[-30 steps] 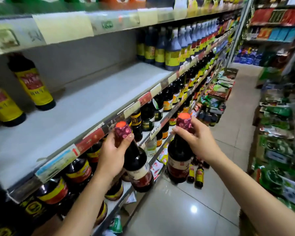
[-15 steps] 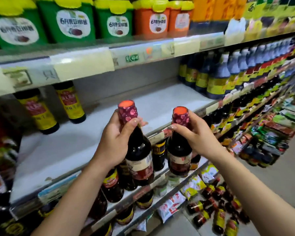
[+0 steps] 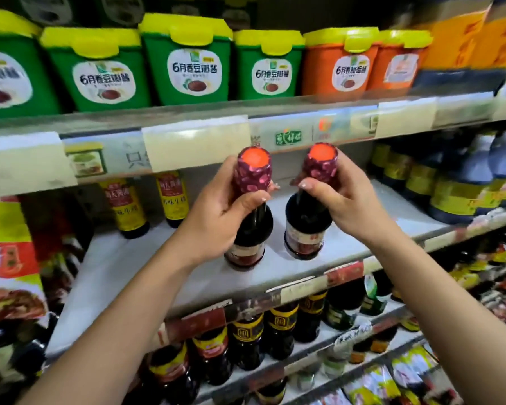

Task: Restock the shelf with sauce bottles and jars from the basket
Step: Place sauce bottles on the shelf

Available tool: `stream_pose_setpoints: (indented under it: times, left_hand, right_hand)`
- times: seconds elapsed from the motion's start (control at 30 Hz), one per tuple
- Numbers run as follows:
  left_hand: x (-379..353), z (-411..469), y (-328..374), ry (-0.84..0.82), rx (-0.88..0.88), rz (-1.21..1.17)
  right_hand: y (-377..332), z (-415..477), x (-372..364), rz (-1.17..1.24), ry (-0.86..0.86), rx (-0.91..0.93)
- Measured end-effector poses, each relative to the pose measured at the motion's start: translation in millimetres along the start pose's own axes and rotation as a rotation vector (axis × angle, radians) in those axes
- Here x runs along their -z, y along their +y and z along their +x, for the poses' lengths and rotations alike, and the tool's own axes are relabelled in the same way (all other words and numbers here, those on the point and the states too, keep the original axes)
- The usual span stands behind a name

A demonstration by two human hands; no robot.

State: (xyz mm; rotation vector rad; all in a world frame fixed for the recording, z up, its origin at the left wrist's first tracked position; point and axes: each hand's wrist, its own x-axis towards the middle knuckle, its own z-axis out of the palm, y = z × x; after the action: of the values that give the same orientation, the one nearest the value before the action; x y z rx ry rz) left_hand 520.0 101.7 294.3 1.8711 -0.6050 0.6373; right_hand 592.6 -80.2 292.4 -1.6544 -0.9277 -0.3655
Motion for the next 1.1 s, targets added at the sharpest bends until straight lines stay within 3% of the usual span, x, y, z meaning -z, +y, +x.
stream_pose_setpoints:
  times: [0.2, 0.4, 0.67, 0.77, 0.93, 1.1]
  left_hand:
    - [-8.9, 7.4, -18.2, -0.03, 0.102, 0.076]
    - [-17.7, 22.2, -40.0, 0.091, 0.177, 0.228]
    - [-19.0, 39.8, -60.9, 0.286, 0.344, 0.268]
    - [-12.7, 49.0, -63.4, 0.247, 0.429, 0.157]
    - [-8.7, 51.7, -82.5, 0.094, 0.532, 0.222]
    - [-11.4, 30.8, -97.5, 0.158, 0.531, 0.095]
  right_hand:
    - [36.2, 17.8, -3.1, -0.023, -0.095, 0.012]
    - [59.8, 34.8, 8.9, 0.075, -0.23, -0.023]
    - [91.1, 69.5, 4.3, 0.357, -0.202, -0.186]
    - [96.9, 79.7, -4.7, 0.485, -0.152, -0.231]
    - [113.5, 81.0, -15.1, 0.462, -0.132, -0.262]
    - [130.8, 58.1, -11.8, 0.239, -0.218, -0.282]
